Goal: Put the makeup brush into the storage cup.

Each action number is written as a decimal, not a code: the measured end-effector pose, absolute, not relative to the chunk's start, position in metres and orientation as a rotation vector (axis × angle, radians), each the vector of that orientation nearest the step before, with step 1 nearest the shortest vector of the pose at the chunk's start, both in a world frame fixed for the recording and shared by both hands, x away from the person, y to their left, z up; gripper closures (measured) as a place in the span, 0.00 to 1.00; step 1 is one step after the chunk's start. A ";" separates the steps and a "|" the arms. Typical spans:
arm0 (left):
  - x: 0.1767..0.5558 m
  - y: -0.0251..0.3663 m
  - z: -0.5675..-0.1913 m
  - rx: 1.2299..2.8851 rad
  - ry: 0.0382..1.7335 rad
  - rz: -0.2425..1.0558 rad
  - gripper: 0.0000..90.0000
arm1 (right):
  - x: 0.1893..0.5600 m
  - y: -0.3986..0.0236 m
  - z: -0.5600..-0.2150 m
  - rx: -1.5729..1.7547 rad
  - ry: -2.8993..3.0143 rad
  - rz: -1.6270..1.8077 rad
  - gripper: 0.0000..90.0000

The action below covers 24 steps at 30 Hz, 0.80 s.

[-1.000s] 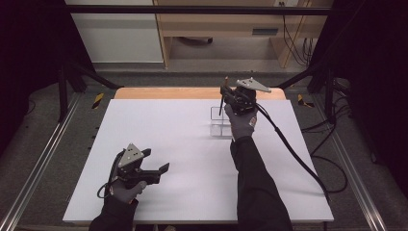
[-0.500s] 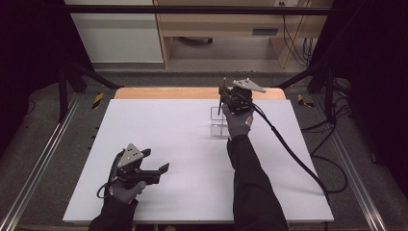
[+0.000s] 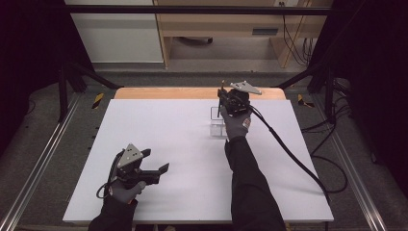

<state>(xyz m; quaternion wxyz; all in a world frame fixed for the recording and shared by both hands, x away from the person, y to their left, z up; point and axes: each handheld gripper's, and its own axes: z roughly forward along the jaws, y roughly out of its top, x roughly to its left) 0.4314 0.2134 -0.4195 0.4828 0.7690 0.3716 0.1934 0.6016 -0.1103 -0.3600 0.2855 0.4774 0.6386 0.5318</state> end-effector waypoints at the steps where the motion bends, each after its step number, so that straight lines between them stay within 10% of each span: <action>1: 0.431 0.213 -0.420 1.874 0.905 0.470 0.14 | 0.601 -0.110 -0.361 1.278 1.711 1.421 0.93; 24: 0.431 0.212 -0.420 1.879 0.900 0.469 0.14 | 0.597 -0.104 -0.380 1.291 1.745 1.384 0.93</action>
